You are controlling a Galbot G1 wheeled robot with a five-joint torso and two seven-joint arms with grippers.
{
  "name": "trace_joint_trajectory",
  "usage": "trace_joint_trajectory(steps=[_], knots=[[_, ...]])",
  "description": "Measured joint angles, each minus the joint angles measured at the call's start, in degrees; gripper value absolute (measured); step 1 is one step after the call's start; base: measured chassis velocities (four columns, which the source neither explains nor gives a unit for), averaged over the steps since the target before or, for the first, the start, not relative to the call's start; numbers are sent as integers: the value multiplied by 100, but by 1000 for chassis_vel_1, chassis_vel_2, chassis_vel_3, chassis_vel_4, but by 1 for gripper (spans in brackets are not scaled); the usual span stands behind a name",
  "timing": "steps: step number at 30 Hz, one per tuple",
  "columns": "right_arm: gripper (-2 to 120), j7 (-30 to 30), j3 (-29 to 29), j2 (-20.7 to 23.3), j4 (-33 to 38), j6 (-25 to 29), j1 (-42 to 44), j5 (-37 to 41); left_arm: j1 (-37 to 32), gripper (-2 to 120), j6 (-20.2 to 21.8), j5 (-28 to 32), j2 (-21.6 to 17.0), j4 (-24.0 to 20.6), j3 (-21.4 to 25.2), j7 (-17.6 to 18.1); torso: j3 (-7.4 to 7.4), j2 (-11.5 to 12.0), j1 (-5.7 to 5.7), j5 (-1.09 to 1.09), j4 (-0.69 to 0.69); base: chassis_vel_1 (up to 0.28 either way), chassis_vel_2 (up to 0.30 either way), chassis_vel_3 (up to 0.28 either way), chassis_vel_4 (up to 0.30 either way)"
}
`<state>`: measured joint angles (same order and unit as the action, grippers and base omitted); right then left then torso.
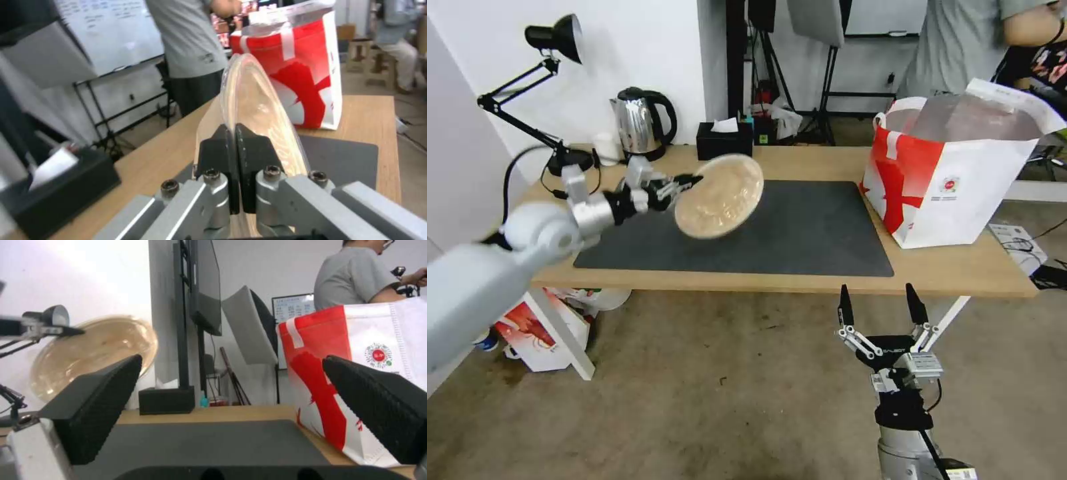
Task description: Pick up the trash from the table and place it into the takeout bag.
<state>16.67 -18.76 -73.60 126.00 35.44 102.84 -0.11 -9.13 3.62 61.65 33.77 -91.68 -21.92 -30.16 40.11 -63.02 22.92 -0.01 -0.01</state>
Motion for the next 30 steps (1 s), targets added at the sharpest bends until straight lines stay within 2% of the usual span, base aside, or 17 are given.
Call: trace_joint_trajectory(steps=[4, 9, 13, 19, 21, 24, 26, 27, 28, 30], knots=[[100, 0, 0, 0, 0, 0, 0, 0, 1039, 0, 11, -186, 342, 414, -718, -232, 0, 0, 0, 2, 0, 0, 0, 0, 0], [100, 0, 0, 0, 0, 0, 0, 0, 1652, 0, 14, -331, 687, 768, -1117, -386, 0, 0, 0, 2, 1, 0, 0, 0, 0], [100, 0, 0, 0, 0, 0, 0, 0, 2256, 0, 14, -429, 1171, 1231, -1569, -587, 0, 0, 0, 2, 1, 0, 0, 0, 0], [100, 0, 0, 0, 0, 0, 0, 0, 2709, 0, 15, -538, 1621, 1659, -1873, -737, 0, 1, 0, 1, 1, 0, 0, 0, 0], [100, 0, 0, 0, 0, 0, 0, 0, 2934, 0, 14, -588, 1947, 1902, -2014, -769, 0, 0, -1, 3, 1, 0, 0, 0, 0], [100, 0, 0, 0, 0, 0, 0, 0, 2995, 0, 13, -603, 2067, 1977, -2056, -776, 0, 0, -1, 2, 1, 0, 0, 0, 0], [100, 0, 0, 0, 0, 0, 0, 0, 3173, 0, 7, -672, 2446, 2219, -2165, -807, 0, 0, -1, 3, 0, 0, 0, 0, 0], [100, 0, 0, 0, 0, 0, 0, 0, 3173, 0, 7, -672, 2446, 2219, -2165, -807, 0, 0, -1, 3, 0, 0, 0, 0, 0], [100, 0, 0, 0, 0, 0, 0, 0, 3257, 0, 5, -703, 2707, 2404, -2207, -823, 0, 0, -1, 3, 0, 0, 0, 0, 0], [100, 0, 0, 1, 0, 0, 0, 0, 3320, 0, -1, -740, 2934, 2571, -2212, -849, 0, 0, 0, 2, 1, 0, 0, 0, 0]])
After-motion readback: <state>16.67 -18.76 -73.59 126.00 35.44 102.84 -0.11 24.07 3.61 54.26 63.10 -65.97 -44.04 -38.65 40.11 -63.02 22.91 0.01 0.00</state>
